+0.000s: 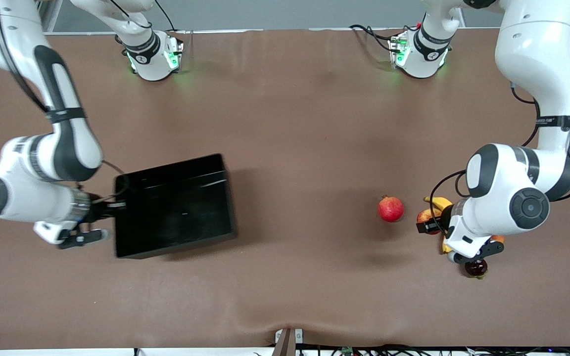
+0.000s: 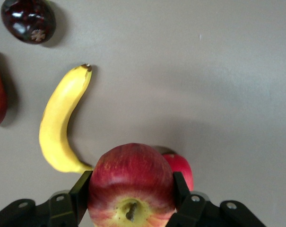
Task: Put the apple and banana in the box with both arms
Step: 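Slide the black box toward the fruit with the right gripper while the left holds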
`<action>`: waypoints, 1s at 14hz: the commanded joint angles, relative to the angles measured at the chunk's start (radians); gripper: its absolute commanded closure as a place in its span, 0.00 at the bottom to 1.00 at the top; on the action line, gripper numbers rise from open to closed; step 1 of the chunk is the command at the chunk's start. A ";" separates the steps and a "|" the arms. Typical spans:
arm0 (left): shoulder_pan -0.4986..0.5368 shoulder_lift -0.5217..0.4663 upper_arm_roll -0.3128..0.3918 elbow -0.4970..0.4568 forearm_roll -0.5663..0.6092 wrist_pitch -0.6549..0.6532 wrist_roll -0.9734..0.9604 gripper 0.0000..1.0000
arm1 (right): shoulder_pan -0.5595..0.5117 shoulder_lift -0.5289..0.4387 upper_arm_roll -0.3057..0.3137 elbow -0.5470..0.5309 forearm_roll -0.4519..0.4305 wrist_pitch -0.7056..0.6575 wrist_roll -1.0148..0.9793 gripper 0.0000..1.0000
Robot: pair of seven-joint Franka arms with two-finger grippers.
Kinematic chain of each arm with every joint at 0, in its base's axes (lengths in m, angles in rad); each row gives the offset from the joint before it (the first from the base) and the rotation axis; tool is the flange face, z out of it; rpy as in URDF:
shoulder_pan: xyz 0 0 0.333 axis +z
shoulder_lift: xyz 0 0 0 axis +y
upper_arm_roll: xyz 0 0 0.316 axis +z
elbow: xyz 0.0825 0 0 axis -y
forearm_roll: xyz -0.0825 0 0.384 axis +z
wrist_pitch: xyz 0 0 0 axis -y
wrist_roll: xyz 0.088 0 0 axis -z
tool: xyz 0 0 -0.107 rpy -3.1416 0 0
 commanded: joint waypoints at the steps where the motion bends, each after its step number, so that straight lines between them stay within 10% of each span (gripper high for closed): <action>1: -0.006 -0.048 0.001 -0.014 0.001 -0.047 -0.007 1.00 | 0.096 -0.006 -0.004 0.005 0.071 -0.008 0.122 1.00; 14: -0.038 -0.074 -0.115 -0.017 0.002 -0.054 -0.195 1.00 | 0.549 0.106 -0.015 -0.020 0.053 0.256 0.797 1.00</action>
